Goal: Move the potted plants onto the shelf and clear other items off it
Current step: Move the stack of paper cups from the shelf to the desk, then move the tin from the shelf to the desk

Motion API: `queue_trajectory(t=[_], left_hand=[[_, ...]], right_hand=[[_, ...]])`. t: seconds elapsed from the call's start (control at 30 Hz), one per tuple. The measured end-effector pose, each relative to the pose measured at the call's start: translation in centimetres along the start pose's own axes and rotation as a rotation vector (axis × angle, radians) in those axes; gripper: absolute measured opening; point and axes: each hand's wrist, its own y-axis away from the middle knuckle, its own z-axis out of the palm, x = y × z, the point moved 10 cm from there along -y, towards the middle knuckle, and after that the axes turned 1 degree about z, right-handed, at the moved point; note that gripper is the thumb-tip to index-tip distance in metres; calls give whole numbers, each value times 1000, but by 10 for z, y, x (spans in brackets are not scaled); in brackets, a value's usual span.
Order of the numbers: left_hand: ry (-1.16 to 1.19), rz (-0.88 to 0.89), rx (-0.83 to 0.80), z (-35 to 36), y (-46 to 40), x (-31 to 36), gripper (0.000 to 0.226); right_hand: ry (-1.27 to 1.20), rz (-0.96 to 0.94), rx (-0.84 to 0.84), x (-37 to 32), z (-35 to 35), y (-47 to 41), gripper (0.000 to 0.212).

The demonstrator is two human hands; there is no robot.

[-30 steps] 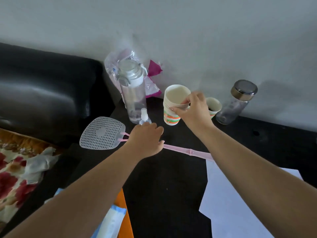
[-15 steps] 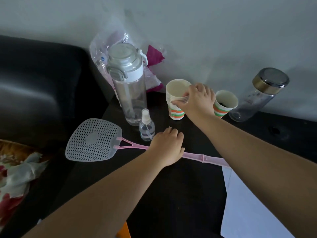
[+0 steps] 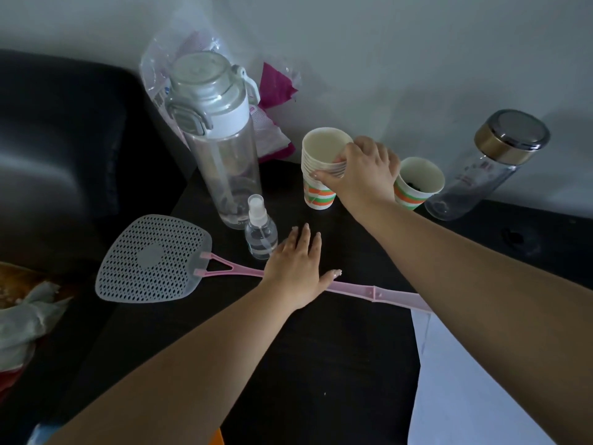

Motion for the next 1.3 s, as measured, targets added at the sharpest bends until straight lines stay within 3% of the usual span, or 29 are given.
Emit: queue_trajectory(t=[0.2, 0.4, 0.5, 0.67, 0.8, 1.0, 1.2, 1.3], left_hand=[[-13, 31, 17, -10, 5, 2, 64], [-52, 157, 123, -65, 22, 18, 48], [97, 170, 247, -102, 36, 20, 32], [299, 219, 461, -172, 67, 49, 27], [270, 302, 551, -226, 96, 108, 26], [222, 501, 713, -285, 147, 232, 25], [171, 603, 767, -291, 198, 393, 29], [153, 587, 719, -280, 212, 468, 30]], right_hand=[[-36, 5, -15, -2, 0, 3, 48], [-148, 6, 15, 1, -22, 20, 54], [-266, 3, 58, 11, -52, 33, 43], [-426, -1, -6, 34, -116, 70, 33], [-426, 41, 65, 71, -192, 105, 16], [-321, 71, 157, 136, -303, 172, 23], [-258, 106, 286, 241, -408, 271, 27], [-251, 127, 305, 296, -447, 318, 26]])
